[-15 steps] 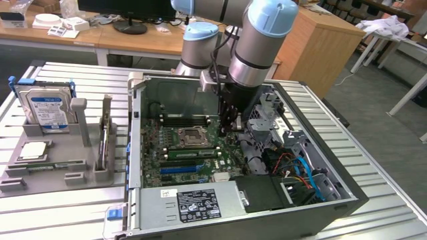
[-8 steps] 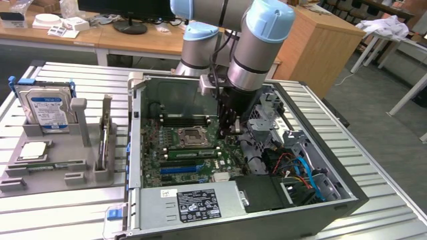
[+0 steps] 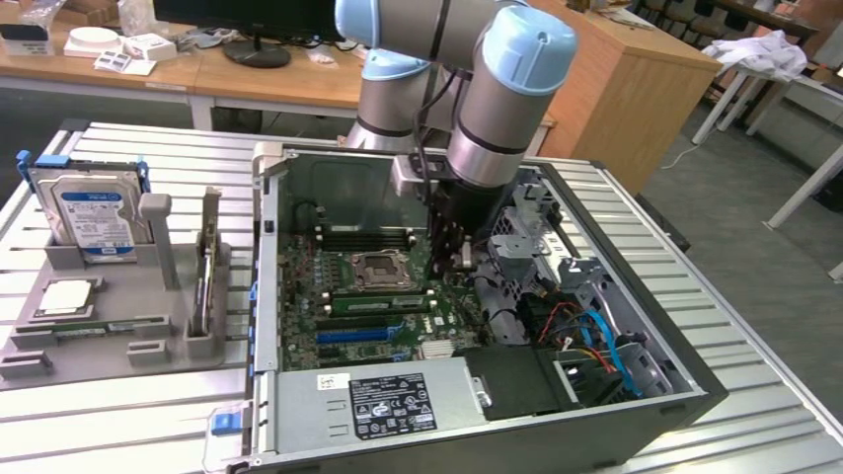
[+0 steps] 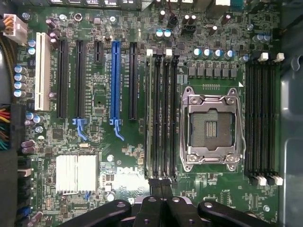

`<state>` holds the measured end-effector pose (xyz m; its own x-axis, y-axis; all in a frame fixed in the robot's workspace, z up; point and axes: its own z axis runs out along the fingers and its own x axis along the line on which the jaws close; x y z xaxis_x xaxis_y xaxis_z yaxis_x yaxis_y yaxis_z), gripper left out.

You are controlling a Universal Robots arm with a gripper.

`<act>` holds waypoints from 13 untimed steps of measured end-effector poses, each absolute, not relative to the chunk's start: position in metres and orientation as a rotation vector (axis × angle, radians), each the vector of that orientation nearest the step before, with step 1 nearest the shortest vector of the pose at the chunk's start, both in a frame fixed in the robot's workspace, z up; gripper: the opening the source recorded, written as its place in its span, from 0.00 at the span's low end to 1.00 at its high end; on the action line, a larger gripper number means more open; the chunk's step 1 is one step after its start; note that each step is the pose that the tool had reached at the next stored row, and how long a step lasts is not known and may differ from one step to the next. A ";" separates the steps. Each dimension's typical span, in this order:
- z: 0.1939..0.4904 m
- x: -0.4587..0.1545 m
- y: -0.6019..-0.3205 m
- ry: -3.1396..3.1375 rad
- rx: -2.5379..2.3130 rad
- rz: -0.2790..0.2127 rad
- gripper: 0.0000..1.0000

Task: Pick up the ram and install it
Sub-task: 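Press down the ram until it locks into place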

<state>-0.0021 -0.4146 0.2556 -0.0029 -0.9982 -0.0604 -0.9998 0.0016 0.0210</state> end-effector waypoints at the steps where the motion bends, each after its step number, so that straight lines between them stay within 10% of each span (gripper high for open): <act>1: 0.254 -0.002 -0.415 2.203 -2.198 0.090 0.11; 13: 0.249 -0.002 -0.417 2.203 -2.199 0.090 0.11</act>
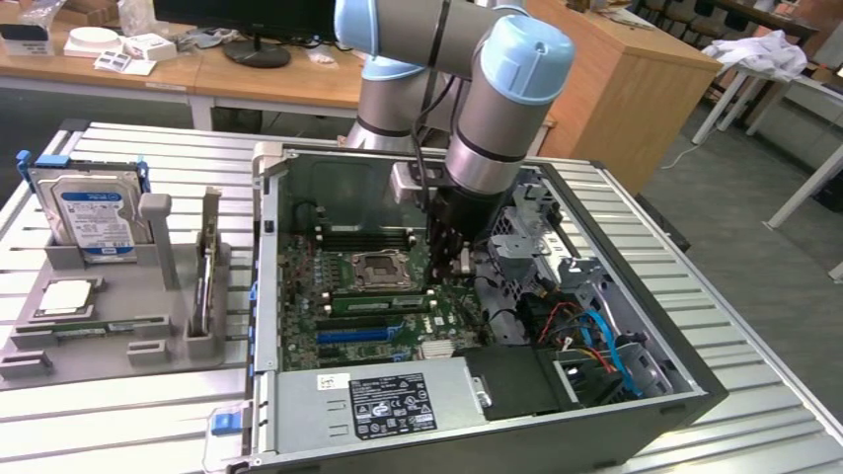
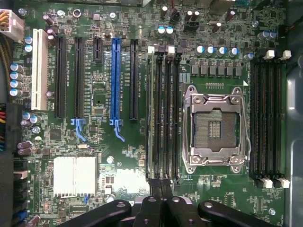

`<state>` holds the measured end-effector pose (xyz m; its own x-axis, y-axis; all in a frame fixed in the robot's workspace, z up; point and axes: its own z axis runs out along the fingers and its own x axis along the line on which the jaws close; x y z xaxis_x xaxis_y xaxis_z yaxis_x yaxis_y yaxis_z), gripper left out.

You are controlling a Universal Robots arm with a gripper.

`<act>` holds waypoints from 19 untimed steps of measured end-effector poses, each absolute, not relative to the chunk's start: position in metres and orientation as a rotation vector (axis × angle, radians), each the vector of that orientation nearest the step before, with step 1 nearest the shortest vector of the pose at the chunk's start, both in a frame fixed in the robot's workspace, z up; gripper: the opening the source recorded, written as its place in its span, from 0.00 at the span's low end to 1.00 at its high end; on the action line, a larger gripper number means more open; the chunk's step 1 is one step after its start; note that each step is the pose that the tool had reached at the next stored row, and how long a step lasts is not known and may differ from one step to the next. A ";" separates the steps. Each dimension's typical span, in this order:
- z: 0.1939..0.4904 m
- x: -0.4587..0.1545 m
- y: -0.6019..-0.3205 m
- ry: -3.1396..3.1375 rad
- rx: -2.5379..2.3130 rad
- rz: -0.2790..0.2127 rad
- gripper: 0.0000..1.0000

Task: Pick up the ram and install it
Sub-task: 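Press down the ram until it locks into place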

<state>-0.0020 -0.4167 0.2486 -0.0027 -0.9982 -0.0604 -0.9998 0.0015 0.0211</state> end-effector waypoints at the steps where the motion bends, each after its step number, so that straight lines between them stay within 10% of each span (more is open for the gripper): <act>1: 0.249 -0.002 -0.417 2.203 -2.198 0.090 0.11; 19: 0.241 -0.002 -0.417 2.203 -2.198 0.091 0.11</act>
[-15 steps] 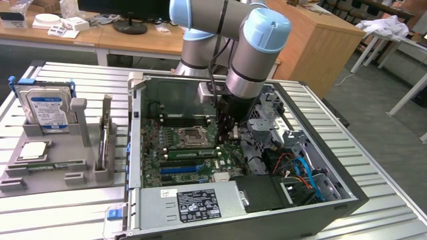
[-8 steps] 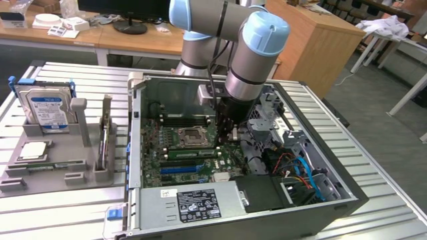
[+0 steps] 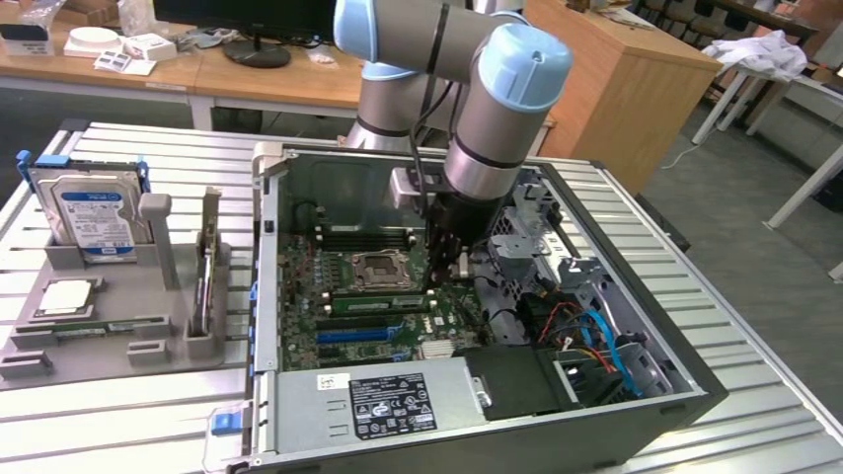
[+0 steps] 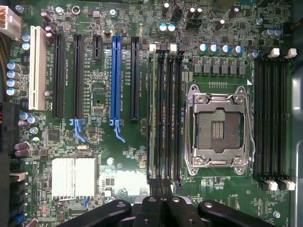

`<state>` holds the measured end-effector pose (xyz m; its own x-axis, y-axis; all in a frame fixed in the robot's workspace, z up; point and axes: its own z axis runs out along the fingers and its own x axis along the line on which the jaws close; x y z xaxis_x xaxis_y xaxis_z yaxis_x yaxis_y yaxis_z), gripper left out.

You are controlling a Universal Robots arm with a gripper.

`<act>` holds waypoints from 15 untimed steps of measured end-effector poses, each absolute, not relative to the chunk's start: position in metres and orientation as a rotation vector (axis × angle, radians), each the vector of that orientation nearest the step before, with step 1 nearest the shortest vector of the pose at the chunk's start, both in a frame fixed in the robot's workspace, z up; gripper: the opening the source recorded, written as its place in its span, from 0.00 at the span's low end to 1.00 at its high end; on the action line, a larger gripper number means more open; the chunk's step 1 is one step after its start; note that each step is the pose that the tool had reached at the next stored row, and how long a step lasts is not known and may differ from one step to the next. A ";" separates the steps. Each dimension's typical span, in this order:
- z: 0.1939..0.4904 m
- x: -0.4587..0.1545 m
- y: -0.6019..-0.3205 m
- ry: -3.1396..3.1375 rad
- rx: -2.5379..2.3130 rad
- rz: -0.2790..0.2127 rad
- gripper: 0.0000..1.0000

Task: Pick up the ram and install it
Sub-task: 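Press down the ram until it locks into place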

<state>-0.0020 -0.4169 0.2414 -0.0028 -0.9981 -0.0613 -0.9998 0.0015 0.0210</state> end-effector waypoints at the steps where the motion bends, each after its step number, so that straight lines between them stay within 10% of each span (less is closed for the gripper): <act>1: 0.241 -0.002 -0.417 2.203 -2.198 0.090 0.11; 15: 0.237 -0.002 -0.417 2.203 -2.198 0.090 0.11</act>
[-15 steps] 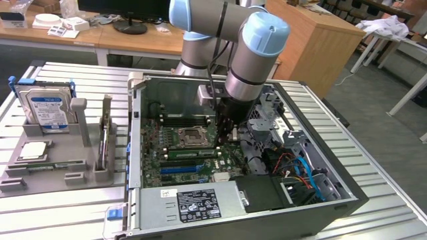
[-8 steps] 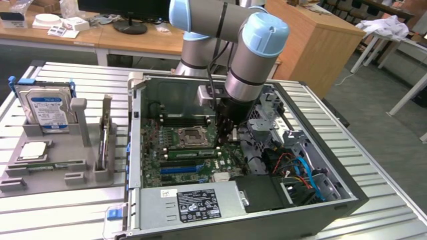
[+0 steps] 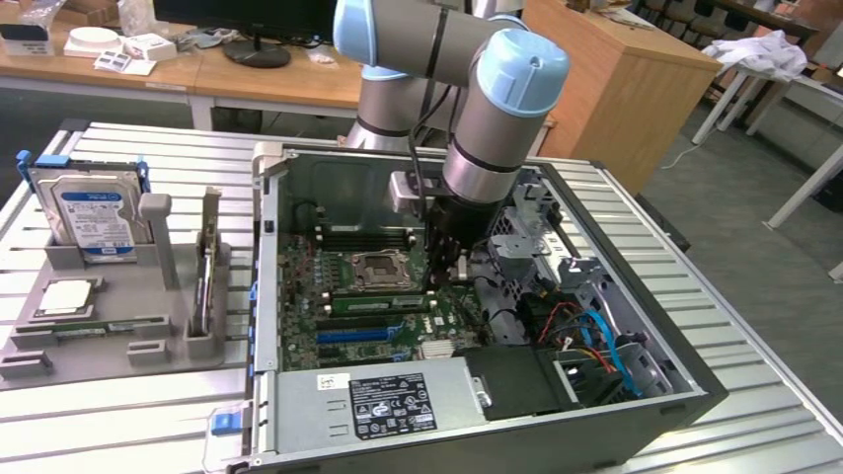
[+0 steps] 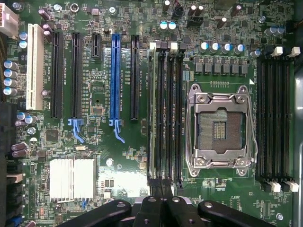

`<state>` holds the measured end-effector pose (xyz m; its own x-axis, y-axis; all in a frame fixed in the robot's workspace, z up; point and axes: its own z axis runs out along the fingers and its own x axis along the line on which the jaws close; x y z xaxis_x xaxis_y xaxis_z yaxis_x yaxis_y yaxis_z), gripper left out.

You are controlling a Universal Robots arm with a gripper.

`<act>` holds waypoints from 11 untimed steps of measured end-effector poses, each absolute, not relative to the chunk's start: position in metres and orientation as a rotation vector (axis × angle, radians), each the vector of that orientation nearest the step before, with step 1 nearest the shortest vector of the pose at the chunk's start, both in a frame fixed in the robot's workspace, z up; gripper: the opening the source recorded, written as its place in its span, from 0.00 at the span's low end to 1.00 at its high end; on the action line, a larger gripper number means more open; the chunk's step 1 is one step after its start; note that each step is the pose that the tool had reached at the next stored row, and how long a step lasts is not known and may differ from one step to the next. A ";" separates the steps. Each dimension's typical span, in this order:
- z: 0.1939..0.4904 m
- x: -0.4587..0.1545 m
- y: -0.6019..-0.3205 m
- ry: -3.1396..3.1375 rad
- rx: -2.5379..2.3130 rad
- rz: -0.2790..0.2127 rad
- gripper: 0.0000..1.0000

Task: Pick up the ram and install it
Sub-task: 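Press down the ram until it locks into place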

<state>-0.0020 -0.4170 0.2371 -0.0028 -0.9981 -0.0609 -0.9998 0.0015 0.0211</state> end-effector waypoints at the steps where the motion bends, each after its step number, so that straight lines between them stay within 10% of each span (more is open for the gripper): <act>1: 0.237 -0.002 -0.417 2.203 -2.198 0.090 0.11; 11: 0.235 -0.002 -0.417 2.203 -2.198 0.090 0.11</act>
